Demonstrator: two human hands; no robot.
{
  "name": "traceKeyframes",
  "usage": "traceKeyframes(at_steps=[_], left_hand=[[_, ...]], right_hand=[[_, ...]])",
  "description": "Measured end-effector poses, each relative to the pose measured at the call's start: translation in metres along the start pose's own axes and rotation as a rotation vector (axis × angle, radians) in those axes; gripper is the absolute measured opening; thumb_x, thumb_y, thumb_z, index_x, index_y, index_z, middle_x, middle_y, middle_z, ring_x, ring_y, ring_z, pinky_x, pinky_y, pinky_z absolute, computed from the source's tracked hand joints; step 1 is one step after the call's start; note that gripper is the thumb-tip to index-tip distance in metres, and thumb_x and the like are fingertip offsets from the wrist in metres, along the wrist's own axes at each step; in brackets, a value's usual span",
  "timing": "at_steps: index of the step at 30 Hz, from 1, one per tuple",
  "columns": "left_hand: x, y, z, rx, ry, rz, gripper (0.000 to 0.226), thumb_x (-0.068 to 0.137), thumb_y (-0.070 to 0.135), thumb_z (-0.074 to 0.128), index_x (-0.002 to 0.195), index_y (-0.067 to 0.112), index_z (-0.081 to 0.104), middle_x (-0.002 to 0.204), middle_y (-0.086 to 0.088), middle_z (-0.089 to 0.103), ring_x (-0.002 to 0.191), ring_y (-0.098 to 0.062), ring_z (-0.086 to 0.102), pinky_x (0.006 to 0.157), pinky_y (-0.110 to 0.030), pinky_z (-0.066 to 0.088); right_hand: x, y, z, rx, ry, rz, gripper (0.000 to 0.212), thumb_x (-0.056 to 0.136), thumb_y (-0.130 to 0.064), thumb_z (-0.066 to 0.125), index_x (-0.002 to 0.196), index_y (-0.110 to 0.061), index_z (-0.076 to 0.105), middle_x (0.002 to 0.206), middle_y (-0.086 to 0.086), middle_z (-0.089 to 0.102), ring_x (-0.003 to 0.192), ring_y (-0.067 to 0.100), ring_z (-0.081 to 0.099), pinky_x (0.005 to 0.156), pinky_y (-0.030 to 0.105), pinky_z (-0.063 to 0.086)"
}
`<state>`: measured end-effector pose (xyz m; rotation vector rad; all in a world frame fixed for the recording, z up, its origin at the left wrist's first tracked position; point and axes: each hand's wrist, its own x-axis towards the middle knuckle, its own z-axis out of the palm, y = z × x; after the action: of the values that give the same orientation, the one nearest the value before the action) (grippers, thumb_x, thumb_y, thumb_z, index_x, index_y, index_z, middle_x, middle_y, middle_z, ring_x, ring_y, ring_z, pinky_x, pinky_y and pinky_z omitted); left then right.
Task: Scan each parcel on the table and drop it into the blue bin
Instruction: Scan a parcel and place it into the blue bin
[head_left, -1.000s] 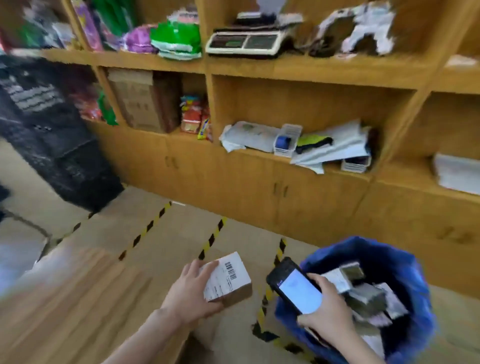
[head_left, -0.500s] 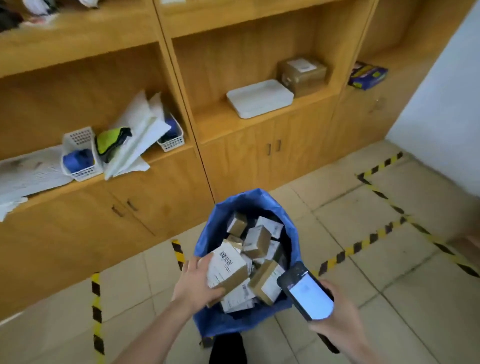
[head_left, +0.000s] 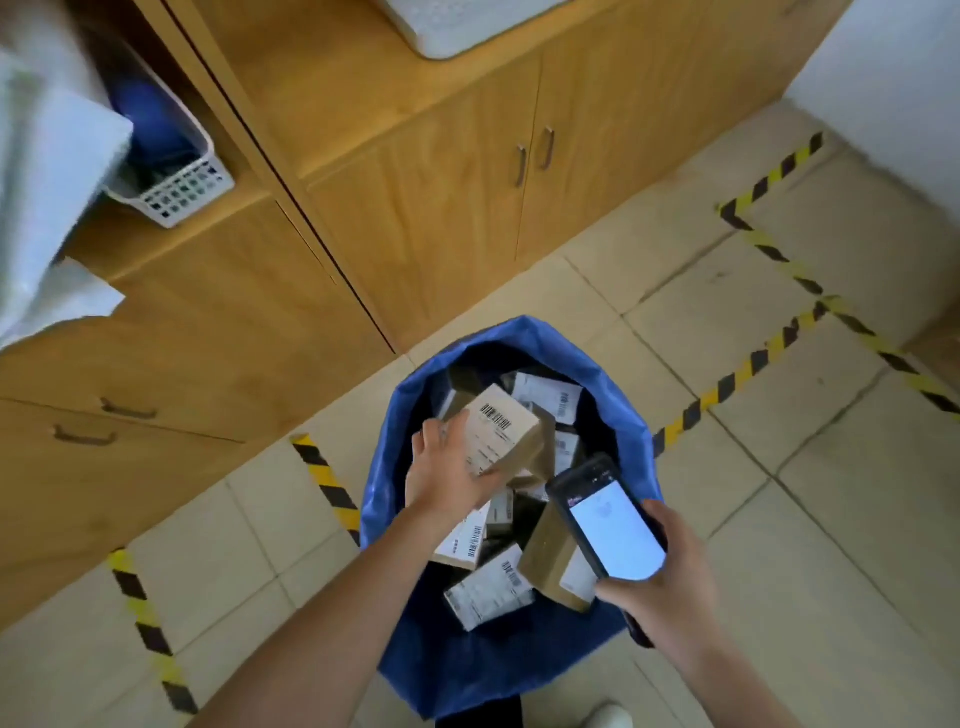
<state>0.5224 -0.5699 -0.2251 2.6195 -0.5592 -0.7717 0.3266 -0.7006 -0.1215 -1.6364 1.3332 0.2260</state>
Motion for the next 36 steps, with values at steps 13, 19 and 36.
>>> traceKeyframes(at_steps=[13, 19, 36], left_hand=[[0.087, -0.025, 0.063, 0.135, 0.024, -0.025, 0.094, 0.076, 0.050, 0.073, 0.148, 0.027, 0.016, 0.145, -0.013, 0.020, 0.131, -0.033, 0.024, 0.095, -0.049, 0.047], [0.084, -0.032, 0.058, 0.150, -0.021, 0.023, 0.091, 0.077, 0.046, 0.074, 0.147, 0.028, 0.019, 0.149, -0.010, 0.014, 0.136, -0.032, 0.020, 0.097, -0.052, 0.047], [-0.035, -0.034, -0.040, 0.033, 0.005, 0.107, 0.051, 0.093, 0.041, 0.055, 0.139, 0.027, 0.039, 0.127, 0.000, 0.050, 0.117, -0.019, 0.051, 0.087, -0.038, 0.051]], right_hand=[[0.079, -0.002, 0.055, -0.122, 0.004, 0.078, 0.087, 0.054, -0.015, 0.082, 0.132, -0.029, 0.044, 0.124, -0.004, 0.054, 0.114, 0.021, 0.052, 0.098, 0.052, 0.043], [0.077, -0.008, 0.062, -0.118, -0.001, 0.109, 0.091, 0.056, -0.016, 0.081, 0.136, -0.029, 0.040, 0.127, -0.003, 0.051, 0.113, 0.023, 0.053, 0.096, 0.052, 0.045], [-0.015, -0.044, 0.020, -0.204, -0.075, -0.105, 0.092, 0.053, -0.018, 0.081, 0.135, -0.025, 0.041, 0.125, -0.004, 0.051, 0.118, 0.020, 0.048, 0.097, 0.052, 0.042]])
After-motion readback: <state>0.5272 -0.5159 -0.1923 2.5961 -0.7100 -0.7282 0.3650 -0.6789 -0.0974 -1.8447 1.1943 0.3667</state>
